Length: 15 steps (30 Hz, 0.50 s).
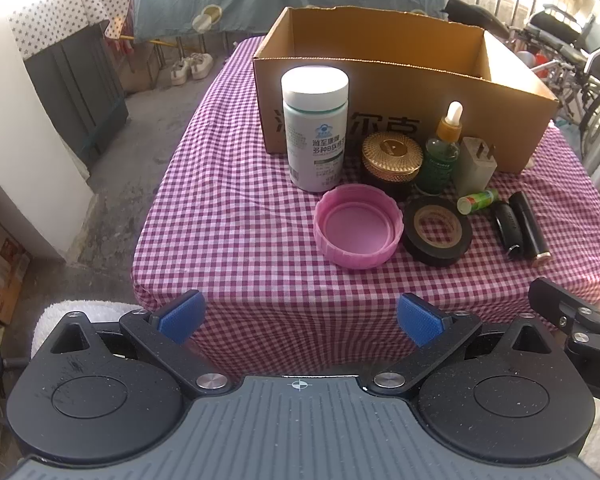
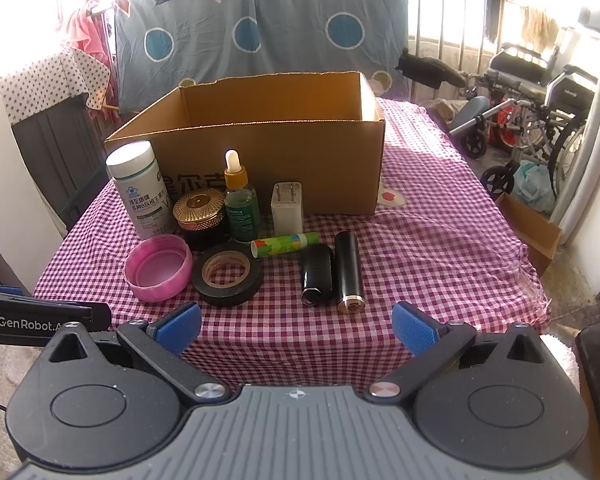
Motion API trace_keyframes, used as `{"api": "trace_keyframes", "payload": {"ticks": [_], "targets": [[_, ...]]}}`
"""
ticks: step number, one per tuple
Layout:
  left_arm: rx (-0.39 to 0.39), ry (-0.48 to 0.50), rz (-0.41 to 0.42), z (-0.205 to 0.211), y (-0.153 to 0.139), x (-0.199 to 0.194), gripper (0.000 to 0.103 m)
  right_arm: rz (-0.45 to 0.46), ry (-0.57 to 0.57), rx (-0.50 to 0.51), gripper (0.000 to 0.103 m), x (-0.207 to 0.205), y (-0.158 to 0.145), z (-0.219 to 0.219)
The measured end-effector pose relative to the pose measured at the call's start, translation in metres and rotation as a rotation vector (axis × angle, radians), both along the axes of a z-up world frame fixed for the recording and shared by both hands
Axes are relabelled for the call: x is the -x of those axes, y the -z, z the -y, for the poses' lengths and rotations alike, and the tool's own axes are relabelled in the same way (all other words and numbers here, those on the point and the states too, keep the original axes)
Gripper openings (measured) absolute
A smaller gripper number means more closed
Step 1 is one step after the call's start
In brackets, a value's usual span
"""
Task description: Organize rigid objects
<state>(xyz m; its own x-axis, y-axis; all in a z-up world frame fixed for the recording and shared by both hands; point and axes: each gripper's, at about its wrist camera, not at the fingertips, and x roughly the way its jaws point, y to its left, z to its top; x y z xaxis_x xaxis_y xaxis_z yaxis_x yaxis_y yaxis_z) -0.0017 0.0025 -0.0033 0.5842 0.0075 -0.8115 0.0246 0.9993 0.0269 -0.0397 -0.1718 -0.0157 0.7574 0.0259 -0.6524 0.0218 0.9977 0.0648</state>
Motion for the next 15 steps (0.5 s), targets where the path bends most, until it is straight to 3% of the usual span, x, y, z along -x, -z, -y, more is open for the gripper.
{"api": "trace_keyframes", "payload": {"ticks": [15], "targets": [[-0.002, -0.004, 0.001, -0.0006, -0.0007, -0.0008, 0.103, -0.002, -0.008, 0.003, 0.103, 0.0006, -0.0020, -0.0035]]}}
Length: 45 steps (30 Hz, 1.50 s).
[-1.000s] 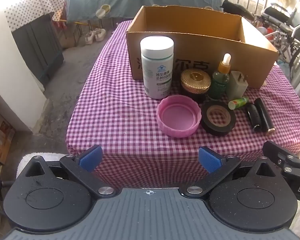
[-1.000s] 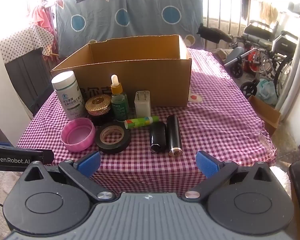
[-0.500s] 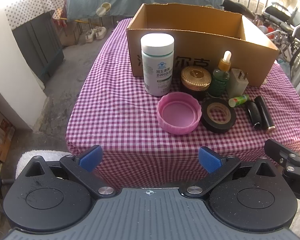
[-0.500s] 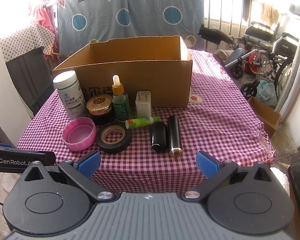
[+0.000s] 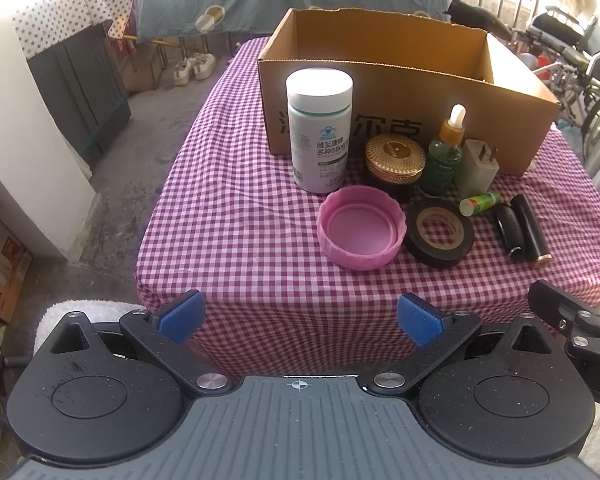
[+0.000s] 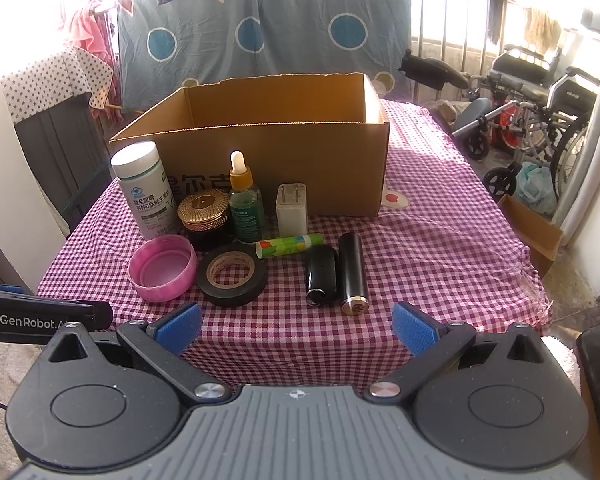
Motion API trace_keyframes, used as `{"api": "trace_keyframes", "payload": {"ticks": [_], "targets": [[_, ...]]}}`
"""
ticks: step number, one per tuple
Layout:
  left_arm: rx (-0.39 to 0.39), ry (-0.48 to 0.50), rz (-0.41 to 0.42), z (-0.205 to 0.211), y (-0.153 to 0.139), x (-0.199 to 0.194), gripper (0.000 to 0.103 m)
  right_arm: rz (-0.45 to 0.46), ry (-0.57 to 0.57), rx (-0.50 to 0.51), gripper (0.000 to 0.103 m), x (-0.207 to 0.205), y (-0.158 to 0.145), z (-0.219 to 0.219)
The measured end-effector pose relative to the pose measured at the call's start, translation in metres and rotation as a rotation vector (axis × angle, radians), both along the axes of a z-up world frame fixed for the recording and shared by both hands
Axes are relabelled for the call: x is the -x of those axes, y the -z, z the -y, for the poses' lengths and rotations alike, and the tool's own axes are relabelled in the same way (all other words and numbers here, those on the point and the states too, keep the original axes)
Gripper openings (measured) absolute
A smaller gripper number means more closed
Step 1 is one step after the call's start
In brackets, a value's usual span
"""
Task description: Organize rigid objects
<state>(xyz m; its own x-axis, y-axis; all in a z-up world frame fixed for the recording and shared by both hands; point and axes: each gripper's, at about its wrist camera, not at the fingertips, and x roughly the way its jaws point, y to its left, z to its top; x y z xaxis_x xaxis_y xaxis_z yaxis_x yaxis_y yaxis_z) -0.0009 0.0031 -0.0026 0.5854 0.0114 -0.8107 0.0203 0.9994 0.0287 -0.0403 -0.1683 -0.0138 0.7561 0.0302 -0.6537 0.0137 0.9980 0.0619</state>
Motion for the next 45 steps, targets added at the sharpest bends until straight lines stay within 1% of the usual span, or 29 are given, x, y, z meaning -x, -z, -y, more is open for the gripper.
{"api": "trace_keyframes", "payload": {"ticks": [45], "targets": [[-0.023, -0.009, -0.005, 0.0001, 0.0004, 0.0003, 0.103, -0.010, -0.002, -0.016, 0.103, -0.0029, 0.0054, 0.0016]]}}
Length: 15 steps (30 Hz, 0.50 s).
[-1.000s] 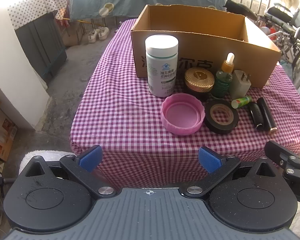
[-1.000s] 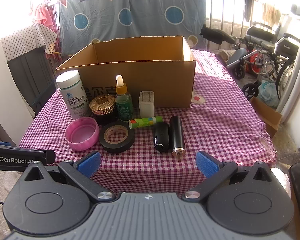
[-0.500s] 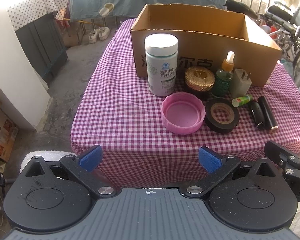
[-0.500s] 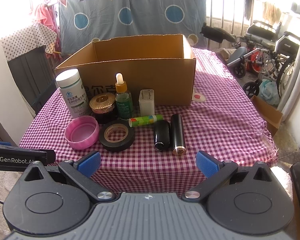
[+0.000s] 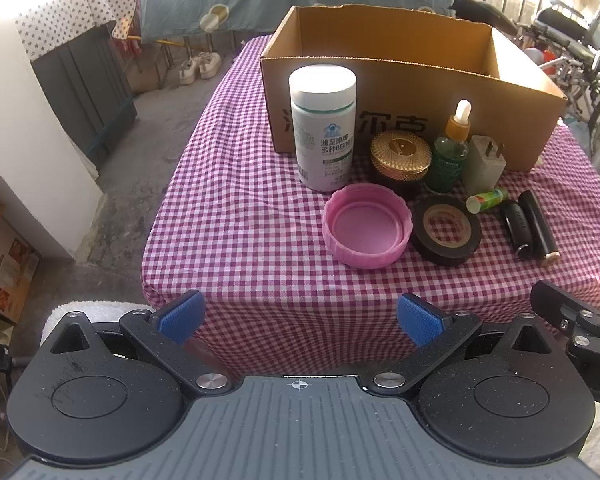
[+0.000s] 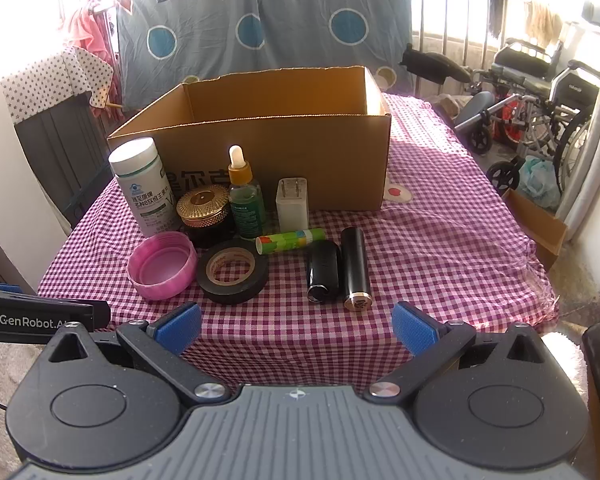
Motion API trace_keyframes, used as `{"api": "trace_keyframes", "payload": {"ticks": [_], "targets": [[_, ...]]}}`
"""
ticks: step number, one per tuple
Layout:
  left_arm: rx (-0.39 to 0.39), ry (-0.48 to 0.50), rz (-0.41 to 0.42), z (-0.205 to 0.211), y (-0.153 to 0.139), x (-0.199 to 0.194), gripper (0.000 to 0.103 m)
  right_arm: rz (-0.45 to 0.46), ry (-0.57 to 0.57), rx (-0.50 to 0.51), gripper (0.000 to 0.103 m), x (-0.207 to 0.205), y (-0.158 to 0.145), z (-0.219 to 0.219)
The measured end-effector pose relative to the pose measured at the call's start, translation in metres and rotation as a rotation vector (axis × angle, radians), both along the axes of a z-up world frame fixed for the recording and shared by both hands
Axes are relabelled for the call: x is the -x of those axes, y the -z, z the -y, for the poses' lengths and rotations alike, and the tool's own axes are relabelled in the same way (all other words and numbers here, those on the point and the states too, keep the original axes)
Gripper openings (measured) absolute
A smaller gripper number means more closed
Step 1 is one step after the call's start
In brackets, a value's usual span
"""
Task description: Organize rigid objects
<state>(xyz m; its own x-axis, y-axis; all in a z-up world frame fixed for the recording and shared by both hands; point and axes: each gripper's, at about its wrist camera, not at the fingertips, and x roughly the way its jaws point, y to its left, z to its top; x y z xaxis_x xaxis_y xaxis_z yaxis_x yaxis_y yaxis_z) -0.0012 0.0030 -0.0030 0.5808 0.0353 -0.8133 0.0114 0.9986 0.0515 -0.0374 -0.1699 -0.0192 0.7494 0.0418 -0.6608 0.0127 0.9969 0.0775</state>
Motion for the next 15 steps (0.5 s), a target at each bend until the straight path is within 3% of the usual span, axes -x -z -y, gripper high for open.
{"api": "trace_keyframes", "payload": {"ticks": [9, 15], "targets": [[-0.002, 0.009, 0.003, 0.003, 0.003, -0.002, 0.103, 0.007, 0.017, -0.013, 0.103, -0.001, 0.002, 0.007], [0.024, 0.108, 0.057, 0.018, 0.002, -0.007, 0.102, 0.049, 0.082, -0.047, 0.103, -0.001, 0.004, 0.032]]}}
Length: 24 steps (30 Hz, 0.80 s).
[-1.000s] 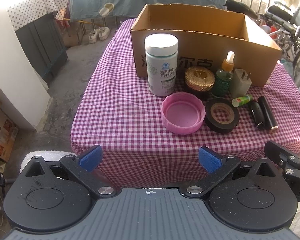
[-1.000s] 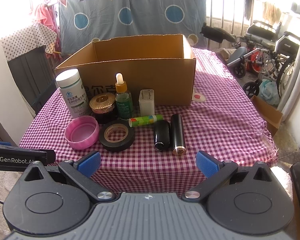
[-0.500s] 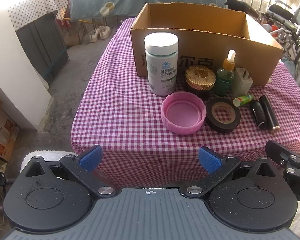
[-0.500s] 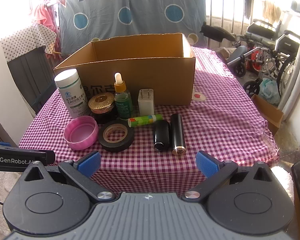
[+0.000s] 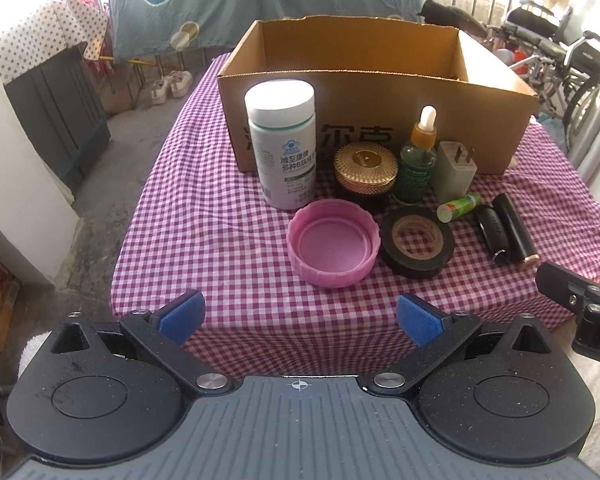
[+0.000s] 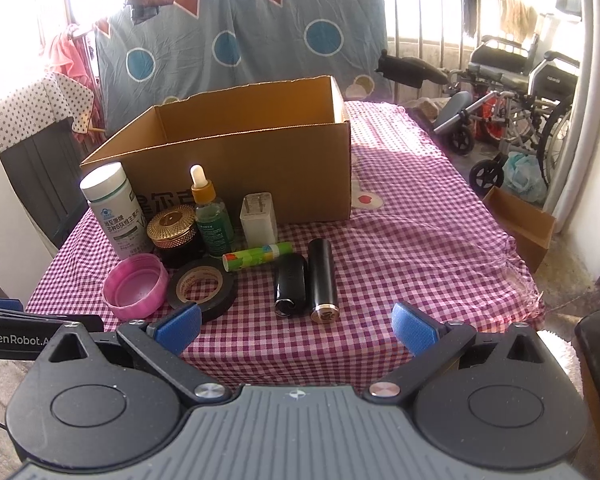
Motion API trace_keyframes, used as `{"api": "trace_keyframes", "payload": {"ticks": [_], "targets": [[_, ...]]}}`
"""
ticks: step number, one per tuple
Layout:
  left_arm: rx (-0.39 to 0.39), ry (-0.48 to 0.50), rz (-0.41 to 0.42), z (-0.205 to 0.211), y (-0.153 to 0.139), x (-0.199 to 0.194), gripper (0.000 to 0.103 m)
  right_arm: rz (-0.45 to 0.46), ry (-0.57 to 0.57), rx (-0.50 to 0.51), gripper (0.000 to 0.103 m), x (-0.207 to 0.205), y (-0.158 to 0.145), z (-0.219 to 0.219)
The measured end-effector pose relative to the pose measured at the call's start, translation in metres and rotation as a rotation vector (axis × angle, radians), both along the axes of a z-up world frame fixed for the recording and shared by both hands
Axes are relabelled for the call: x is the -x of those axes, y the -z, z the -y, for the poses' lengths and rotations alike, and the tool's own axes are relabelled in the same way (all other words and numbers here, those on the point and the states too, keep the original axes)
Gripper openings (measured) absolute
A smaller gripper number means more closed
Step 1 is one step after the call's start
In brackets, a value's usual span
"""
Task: Organize rigid objects
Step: 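Reach the right gripper down and grasp the black cylinder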
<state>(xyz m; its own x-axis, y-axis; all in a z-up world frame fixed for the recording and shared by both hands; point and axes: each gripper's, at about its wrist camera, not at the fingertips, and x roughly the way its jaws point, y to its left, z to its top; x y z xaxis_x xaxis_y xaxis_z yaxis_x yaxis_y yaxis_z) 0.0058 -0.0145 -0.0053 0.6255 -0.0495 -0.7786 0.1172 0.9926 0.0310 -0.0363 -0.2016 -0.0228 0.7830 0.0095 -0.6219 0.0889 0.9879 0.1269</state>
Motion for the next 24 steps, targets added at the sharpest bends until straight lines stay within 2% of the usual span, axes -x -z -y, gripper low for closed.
{"api": "trace_keyframes", "payload": {"ticks": [4, 8, 10, 13, 14, 16, 18, 24], "targets": [[0.053, 0.116, 0.074, 0.015, -0.003, -0.003, 0.102, 0.044, 0.054, -0.083, 0.103, -0.004, -0.002, 0.029], [0.118, 0.247, 0.110, 0.035, -0.003, -0.014, 0.101, 0.072, 0.063, -0.140, 0.100, -0.015, -0.001, 0.050], [0.150, 0.305, 0.113, 0.046, -0.002, -0.020, 0.098, 0.050, 0.049, -0.182, 0.092, -0.027, 0.003, 0.060], [0.187, 0.382, 0.094, 0.061, 0.001, -0.030, 0.094, 0.007, 0.021, -0.218, 0.071, -0.047, 0.012, 0.068], [0.193, 0.403, 0.089, 0.066, 0.002, -0.033, 0.093, -0.004, 0.008, -0.220, 0.070, -0.053, 0.015, 0.069], [0.202, 0.436, 0.071, 0.073, 0.006, -0.038, 0.081, -0.012, -0.028, -0.243, 0.065, -0.064, 0.020, 0.071], [0.215, 0.463, 0.042, 0.080, 0.011, -0.040, 0.077, -0.024, -0.067, -0.273, 0.064, -0.073, 0.023, 0.073], [0.199, 0.528, 0.020, 0.091, 0.017, -0.039, 0.061, -0.094, -0.134, -0.295, 0.037, -0.098, 0.037, 0.073]]}}
